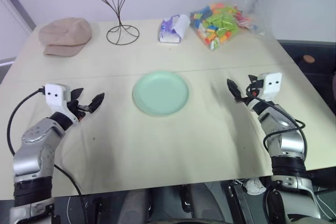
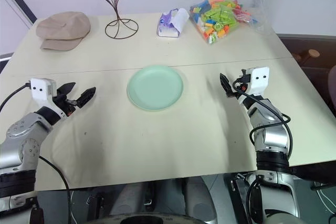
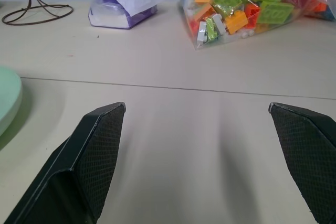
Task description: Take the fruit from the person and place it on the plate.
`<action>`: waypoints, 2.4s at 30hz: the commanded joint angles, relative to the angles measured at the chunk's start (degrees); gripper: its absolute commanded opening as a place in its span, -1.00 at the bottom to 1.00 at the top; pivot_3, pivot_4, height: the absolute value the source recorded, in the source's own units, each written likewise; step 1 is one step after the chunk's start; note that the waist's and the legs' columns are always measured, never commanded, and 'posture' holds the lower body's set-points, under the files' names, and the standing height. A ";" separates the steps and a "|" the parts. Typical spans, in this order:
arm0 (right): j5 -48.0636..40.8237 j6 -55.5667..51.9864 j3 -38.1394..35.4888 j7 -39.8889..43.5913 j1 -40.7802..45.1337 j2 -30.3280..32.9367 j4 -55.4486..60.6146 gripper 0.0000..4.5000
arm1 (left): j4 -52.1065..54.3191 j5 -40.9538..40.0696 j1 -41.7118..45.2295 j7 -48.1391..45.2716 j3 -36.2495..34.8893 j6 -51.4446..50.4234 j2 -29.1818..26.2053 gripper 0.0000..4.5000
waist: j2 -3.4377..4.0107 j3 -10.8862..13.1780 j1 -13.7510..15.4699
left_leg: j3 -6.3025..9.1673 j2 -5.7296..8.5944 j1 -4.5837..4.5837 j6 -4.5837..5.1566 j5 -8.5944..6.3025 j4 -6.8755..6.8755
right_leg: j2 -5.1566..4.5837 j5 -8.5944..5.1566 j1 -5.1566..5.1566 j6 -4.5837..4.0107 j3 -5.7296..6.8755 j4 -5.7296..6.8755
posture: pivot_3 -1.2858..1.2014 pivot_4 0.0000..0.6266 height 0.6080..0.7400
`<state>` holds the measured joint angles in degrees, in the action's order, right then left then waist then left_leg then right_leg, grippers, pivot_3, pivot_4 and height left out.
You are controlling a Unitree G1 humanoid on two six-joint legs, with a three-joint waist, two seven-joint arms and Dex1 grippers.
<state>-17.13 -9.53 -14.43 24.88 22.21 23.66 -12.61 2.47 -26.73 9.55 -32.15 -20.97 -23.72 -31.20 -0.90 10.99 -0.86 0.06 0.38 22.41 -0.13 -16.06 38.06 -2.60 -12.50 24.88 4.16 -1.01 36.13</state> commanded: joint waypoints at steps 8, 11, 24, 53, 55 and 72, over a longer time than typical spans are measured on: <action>-0.13 0.46 -0.37 -0.22 0.18 0.33 2.44 0.99 | 1.28 -0.40 0.58 0.51 -1.31 1.51 -0.21 1.00 | 0.00 0.00 0.00 | 0.00 0.00 0.00 0.00 0.00 0.00 | 0.00 0.00 0.00 0.00 0.00 0.00 | 0.03 -0.52 1.00; -0.12 0.44 -0.35 -0.26 0.17 0.34 2.54 0.99 | 1.15 -0.39 0.54 0.55 -1.46 1.62 -0.33 1.00 | 0.00 0.00 0.00 | 0.00 0.00 0.00 0.00 0.00 0.00 | 0.00 0.00 0.00 0.00 0.00 0.00 | 0.03 -0.52 1.00; -0.08 0.56 -0.48 -0.47 -0.33 0.50 2.63 0.99 | 0.58 -0.02 0.74 0.69 -1.46 2.16 -0.55 1.00 | 0.00 0.00 0.01 | 0.00 0.00 0.00 0.00 0.00 0.00 | 0.00 0.00 0.00 0.00 -0.01 0.00 | 0.03 -0.52 1.00; -0.02 0.18 -0.23 -0.67 -0.65 0.42 3.16 0.99 | 0.65 -0.14 0.47 0.89 -1.67 2.24 -0.77 1.00 | 0.00 0.00 0.00 | 0.00 0.00 -0.01 0.00 0.00 0.00 | 0.00 0.00 -0.01 0.00 0.00 0.00 | 0.03 -0.52 1.00; -0.03 0.11 -0.27 -0.70 -0.77 0.44 3.27 0.99 | 0.66 -0.14 0.42 0.85 -1.66 2.21 -0.80 1.00 | 0.00 0.00 0.00 | 0.00 0.00 -0.01 0.00 0.00 0.00 | 0.00 0.00 -0.01 0.00 0.00 0.00 | 0.03 -0.52 1.00; 0.07 0.37 -0.02 -0.24 -0.19 0.53 2.29 0.99 | -0.16 -0.23 0.51 0.03 -3.26 2.49 -3.16 1.00 | 0.00 0.00 -0.04 | 0.01 0.00 -0.01 0.00 0.00 0.01 | 0.01 0.00 -0.01 0.00 0.00 0.01 | 0.03 -0.52 1.00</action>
<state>-17.07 -9.72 -14.13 24.52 21.24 23.66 -11.83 2.09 -26.73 9.63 -31.73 -21.77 -22.78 -33.09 -0.90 10.99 -0.91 0.06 0.38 22.40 -0.13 -16.06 38.06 -2.59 -12.50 24.88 4.16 -1.01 36.14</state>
